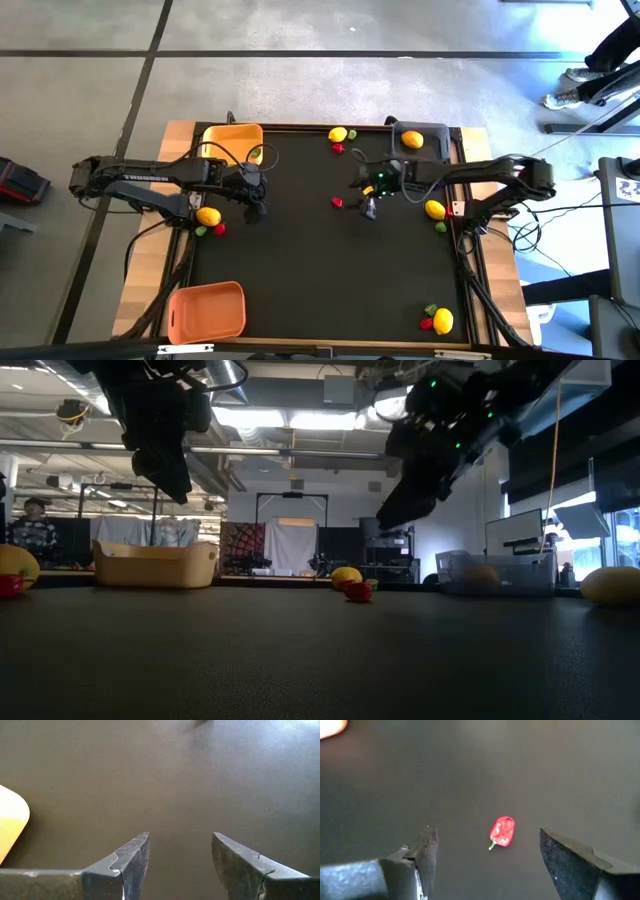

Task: Sort produce into baskets
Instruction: Put the red bell pepper into the orange bin, then put the yellow lemon into the black bin

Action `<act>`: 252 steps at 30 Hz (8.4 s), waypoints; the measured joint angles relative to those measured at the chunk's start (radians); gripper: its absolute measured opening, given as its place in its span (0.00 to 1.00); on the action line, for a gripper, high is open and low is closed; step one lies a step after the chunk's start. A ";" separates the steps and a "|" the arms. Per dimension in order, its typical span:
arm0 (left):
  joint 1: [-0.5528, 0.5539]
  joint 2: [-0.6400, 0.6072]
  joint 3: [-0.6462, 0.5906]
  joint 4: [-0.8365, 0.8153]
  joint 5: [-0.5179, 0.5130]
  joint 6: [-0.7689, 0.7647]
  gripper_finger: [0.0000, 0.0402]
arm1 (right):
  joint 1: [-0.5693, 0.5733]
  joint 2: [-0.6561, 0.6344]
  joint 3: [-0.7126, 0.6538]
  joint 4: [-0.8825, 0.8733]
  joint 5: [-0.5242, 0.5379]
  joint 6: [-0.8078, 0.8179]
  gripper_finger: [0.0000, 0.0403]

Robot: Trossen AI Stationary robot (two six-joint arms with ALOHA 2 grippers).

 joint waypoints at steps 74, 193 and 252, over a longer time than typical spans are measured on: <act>-0.017 0.026 -0.210 0.815 -0.006 0.027 0.52 | 0.164 0.192 0.001 0.612 0.047 -0.081 0.02; -0.846 0.081 0.124 -0.027 0.153 -0.851 0.14 | 0.160 0.042 0.002 0.245 0.046 -0.109 0.36; -0.588 0.043 0.123 -0.128 0.006 -0.569 0.40 | 0.160 0.042 0.002 0.248 0.080 -0.109 0.36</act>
